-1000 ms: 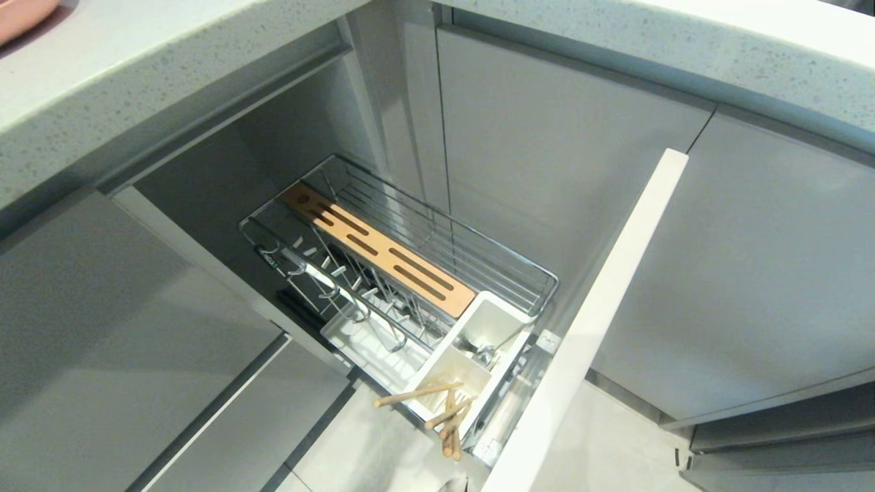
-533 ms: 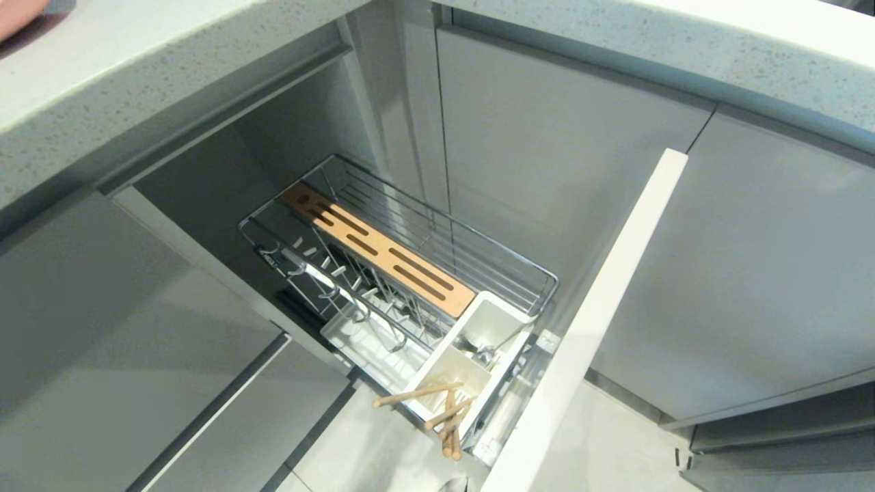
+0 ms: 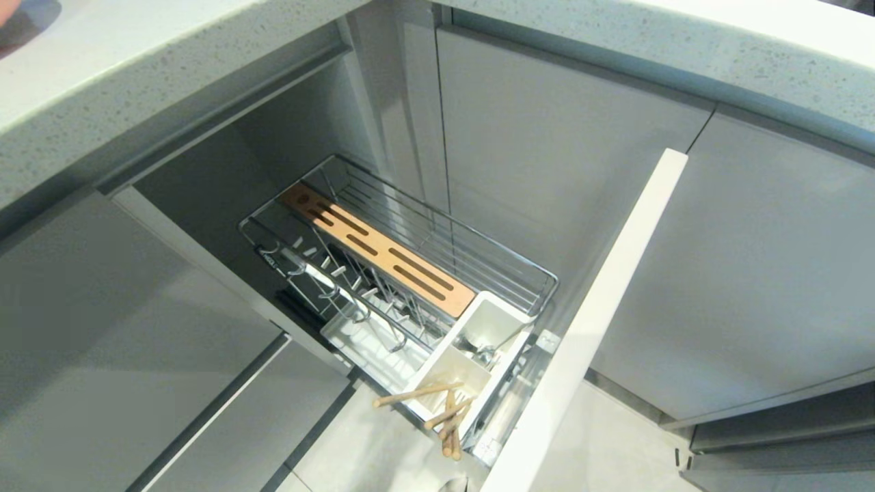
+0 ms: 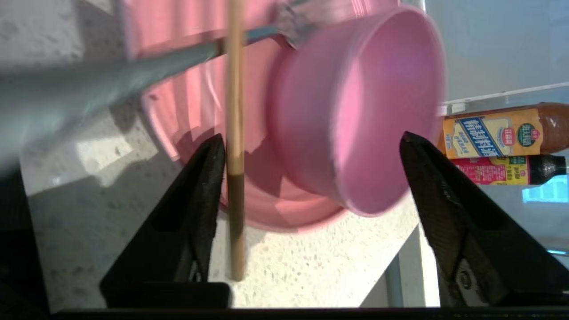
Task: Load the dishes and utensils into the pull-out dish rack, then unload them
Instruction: Take the chopsticks out of the cupboard
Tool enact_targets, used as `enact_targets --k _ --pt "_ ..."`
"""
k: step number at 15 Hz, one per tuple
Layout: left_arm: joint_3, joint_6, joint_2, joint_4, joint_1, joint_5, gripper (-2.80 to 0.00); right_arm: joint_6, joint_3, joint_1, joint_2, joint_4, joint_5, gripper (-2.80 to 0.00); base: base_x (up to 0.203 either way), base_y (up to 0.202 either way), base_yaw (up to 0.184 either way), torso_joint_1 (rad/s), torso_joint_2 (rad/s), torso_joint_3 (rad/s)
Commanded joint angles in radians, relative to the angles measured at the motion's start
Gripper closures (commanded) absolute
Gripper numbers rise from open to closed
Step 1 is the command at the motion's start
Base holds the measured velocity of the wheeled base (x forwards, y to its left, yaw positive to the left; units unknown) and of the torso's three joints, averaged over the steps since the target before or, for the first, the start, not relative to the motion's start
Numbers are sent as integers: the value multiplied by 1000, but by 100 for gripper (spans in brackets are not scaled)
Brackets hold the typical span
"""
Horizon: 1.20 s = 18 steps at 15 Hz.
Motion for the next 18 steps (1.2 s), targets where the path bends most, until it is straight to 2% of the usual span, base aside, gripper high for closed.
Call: enact_targets --k 1,7,13,15,16,18 --pt "-2 -8 -15 2 -1 -3 -280 0 2 0 0 0 0 0 0 0 0 0 0 0" --pt "-59 -11 -21 2 1 9 -280 0 2 1 0 0 0 0 0 0 0 0 0 0" --pt "-123 -48 -43 1 0 4 -280 0 2 0 0 0 0 0 0 0 0 0 0 0" --pt "-128 -44 -76 0 -27 7 -280 0 2 0 0 0 0 0 0 0 0 0 0 0" --pt "-130 -40 -99 -5 -63 8 0 0 1 0 0 0 0 0 0 0 0 0 0 0" --pt "-138 -22 -148 -9 -129 19 0 0 2 0 0 0 0 0 0 0 0 0 0 0"
